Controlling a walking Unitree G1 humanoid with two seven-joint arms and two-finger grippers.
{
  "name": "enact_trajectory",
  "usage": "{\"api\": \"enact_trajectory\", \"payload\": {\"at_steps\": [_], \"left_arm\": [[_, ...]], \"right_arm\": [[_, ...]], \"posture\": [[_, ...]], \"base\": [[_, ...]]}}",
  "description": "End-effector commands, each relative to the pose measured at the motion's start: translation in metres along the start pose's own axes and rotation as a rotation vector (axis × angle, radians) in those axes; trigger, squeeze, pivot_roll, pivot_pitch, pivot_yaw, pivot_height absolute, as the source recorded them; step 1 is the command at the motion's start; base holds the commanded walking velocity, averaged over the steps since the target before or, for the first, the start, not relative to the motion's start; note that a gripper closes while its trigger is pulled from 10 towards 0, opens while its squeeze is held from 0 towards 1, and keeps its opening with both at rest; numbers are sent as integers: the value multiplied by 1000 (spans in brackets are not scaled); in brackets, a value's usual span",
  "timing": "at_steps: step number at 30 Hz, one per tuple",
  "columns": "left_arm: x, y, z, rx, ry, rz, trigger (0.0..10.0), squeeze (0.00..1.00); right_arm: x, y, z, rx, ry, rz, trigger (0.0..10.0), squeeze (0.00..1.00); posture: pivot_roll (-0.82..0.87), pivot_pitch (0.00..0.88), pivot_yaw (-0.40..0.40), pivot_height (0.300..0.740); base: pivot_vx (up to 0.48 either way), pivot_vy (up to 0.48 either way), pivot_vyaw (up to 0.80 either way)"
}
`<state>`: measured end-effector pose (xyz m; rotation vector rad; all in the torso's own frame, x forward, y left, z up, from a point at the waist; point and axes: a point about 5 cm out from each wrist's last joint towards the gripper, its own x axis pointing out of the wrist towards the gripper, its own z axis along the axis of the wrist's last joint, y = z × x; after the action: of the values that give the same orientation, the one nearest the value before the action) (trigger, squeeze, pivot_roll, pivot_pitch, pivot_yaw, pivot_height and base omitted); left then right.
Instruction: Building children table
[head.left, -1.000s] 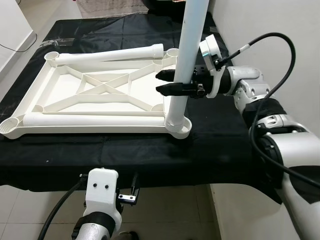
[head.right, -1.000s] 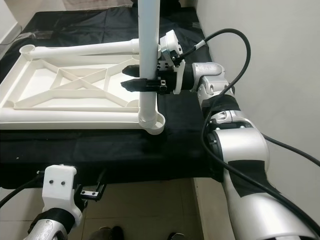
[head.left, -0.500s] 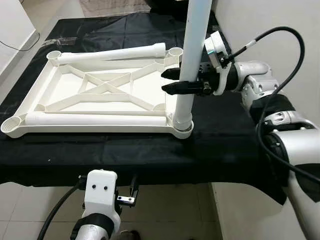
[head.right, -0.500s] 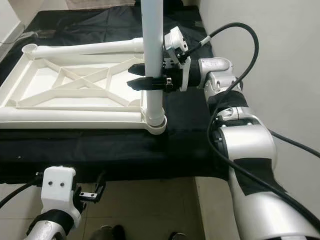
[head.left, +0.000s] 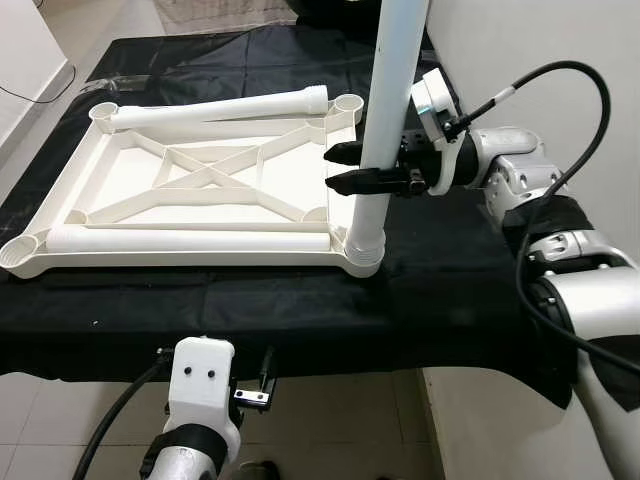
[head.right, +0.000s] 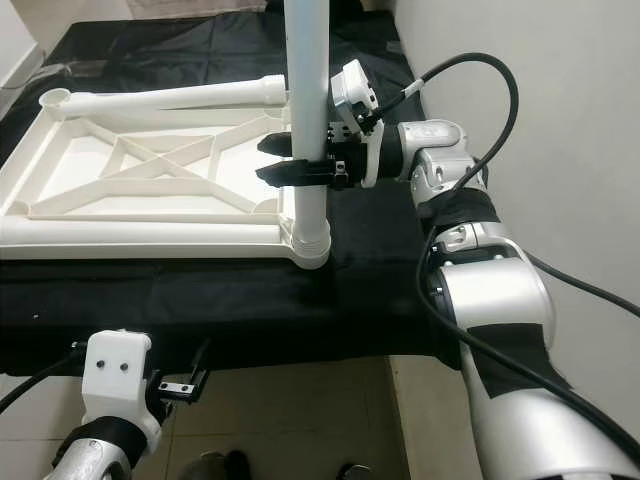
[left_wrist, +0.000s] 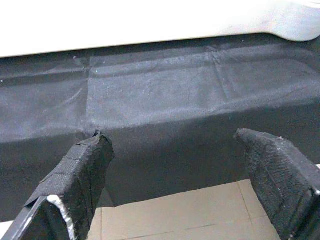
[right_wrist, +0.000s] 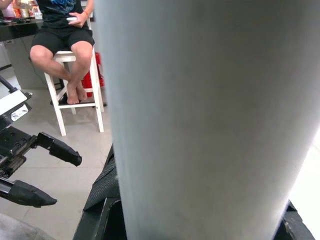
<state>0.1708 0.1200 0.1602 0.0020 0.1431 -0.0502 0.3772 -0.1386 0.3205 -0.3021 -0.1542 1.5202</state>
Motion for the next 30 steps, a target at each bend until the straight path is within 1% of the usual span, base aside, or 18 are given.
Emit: {"api": "enact_trajectory", "payload": {"at_steps": [1, 8, 11, 14, 16, 17, 20, 22, 25, 27, 28, 29, 30], "left_arm": [[-2, 0, -4, 9, 22, -7, 10000, 0], [0, -1, -3, 9, 15, -10, 10000, 0], [1, 1, -3, 13, 13, -3, 10000, 0], [2, 5, -3, 17, 9, 10, 10000, 0], [3, 5, -3, 18, 8, 11, 10000, 0], [3, 5, -3, 18, 7, 12, 10000, 0], [4, 6, -3, 19, 5, 14, 10000, 0], [5, 7, -2, 20, 2, 17, 10000, 0], [5, 7, -2, 21, 1, 18, 10000, 0], [6, 8, -2, 23, -1, 21, 10000, 0], [7, 8, -2, 23, -3, 23, 10000, 0], [7, 8, -2, 23, -3, 23, 10000, 0], [7, 8, -2, 23, -4, 23, 10000, 0]], "right_arm": [[1, 4, -15, 48, 49, 24, 10000, 0], [5, 4, -17, 80, -13, 20, 10000, 0], [5, 5, -22, 94, -42, 9, 10000, 0], [5, 7, -33, 124, -49, -31, 10000, 0], [5, 8, -35, 129, -50, -40, 10000, 0], [5, 7, -38, 130, -43, -65, 10000, 0], [5, 9, -42, 125, -49, -72, 10000, 0], [9, 11, -44, 114, -53, -54, 10000, 0], [12, 11, -44, 108, -47, -59, 10000, 0], [21, 13, -45, 97, -37, -46, 10000, 0], [26, 13, -48, 94, -4, -59, 10000, 0], [26, 13, -48, 94, -4, -59, 10000, 0], [31, 12, -48, 100, 10, -80, 10000, 0]], "posture": [[142, 250, 37, 740], [138, 246, 35, 740], [136, 243, 30, 740], [132, 244, 29, 740], [132, 244, 29, 740], [132, 244, 29, 740], [129, 243, 25, 740], [131, 245, 24, 740], [124, 246, 26, 740], [122, 248, 26, 740], [118, 246, 27, 740], [118, 246, 27, 740], [117, 248, 23, 740]], "base": [[0, 0, 0], [0, 0, 0], [0, 0, 0], [0, 0, 0], [0, 0, 0], [0, 0, 0], [0, 0, 0], [0, 0, 0], [0, 0, 0], [0, 0, 0], [0, 0, 0], [0, 0, 0], [0, 0, 0]]}}
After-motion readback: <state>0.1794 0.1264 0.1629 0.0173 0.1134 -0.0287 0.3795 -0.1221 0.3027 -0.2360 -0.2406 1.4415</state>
